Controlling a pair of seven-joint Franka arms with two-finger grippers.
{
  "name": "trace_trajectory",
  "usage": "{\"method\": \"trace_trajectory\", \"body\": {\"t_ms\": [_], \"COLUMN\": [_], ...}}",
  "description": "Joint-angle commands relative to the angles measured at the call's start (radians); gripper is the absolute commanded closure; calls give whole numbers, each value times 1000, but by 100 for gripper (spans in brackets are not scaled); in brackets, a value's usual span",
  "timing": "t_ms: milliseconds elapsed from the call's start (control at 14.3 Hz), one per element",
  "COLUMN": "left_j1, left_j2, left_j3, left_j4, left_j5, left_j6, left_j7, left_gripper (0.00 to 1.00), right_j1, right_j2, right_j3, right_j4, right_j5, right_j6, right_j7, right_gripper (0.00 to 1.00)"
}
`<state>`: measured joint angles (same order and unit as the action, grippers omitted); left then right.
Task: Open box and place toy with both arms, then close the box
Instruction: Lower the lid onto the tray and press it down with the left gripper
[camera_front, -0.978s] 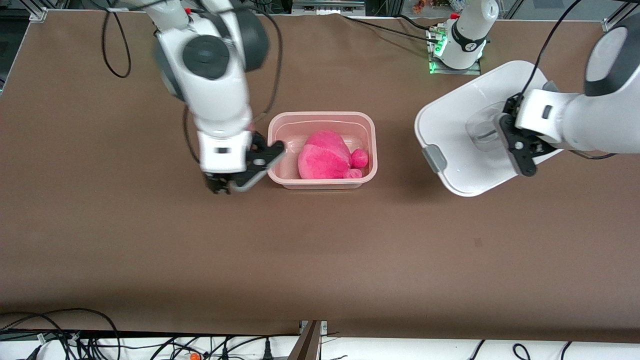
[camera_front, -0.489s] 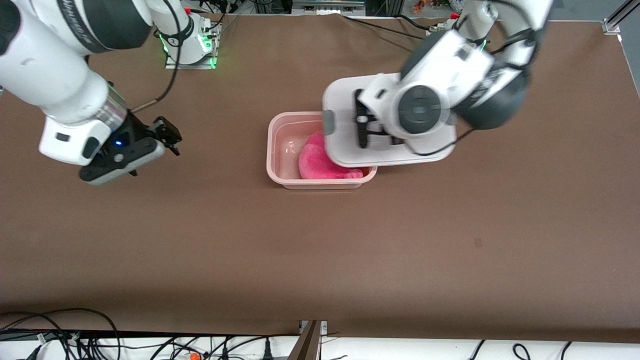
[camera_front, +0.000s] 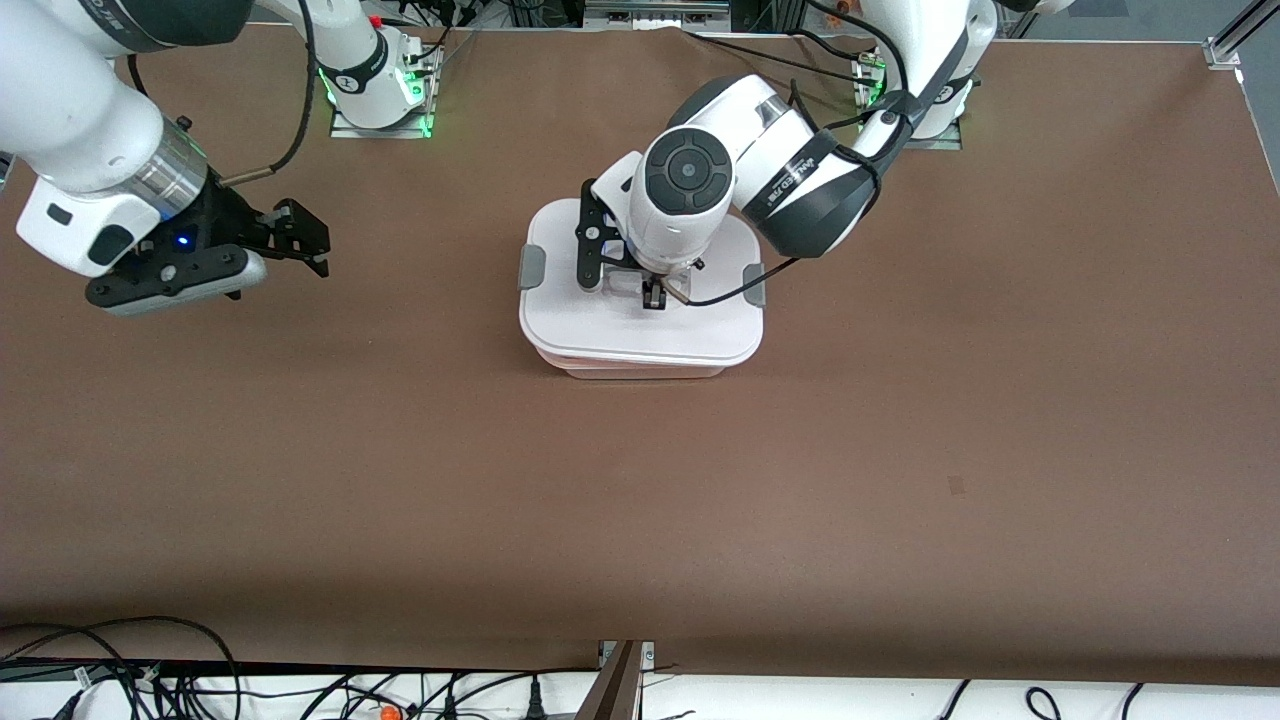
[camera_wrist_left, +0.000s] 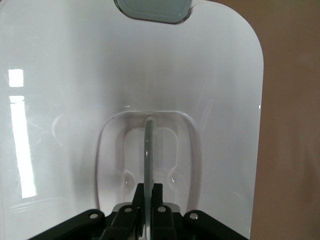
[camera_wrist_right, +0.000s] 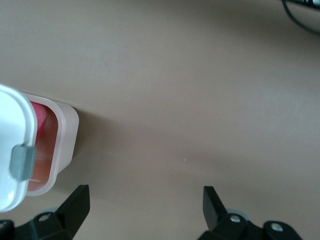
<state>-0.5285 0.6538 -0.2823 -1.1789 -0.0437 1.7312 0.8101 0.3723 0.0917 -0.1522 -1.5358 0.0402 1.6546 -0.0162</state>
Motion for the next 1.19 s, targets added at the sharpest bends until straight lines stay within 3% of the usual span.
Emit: {"method": "trace_trajectory", "body": {"t_ms": [0,279,559,1118], "left_j1": [-25,-31,-36,-64], "left_j2": [47,50,69,60], "left_j3": [6,6,6,9], "left_j4": [-1,-42,-59,-87], "left_j5": [60,108,119,122], "left_j6": [27,27,79,59], "left_j7": [-26,-26,-29,-74], "left_gripper": [100,100,100,100], "right_j1": [-186,-243,-242,-242], "right_j2": [-150,-256,-248,-211], "right_j3": [163,191,191,188], "right_j4": [-156,-214,-196,-121], "right_j5": [-34,-57,-82,-89], "right_j6": [13,-25,-36,-70], "right_j7": [24,22,24,4], "right_gripper": [0,0,0,0]}}
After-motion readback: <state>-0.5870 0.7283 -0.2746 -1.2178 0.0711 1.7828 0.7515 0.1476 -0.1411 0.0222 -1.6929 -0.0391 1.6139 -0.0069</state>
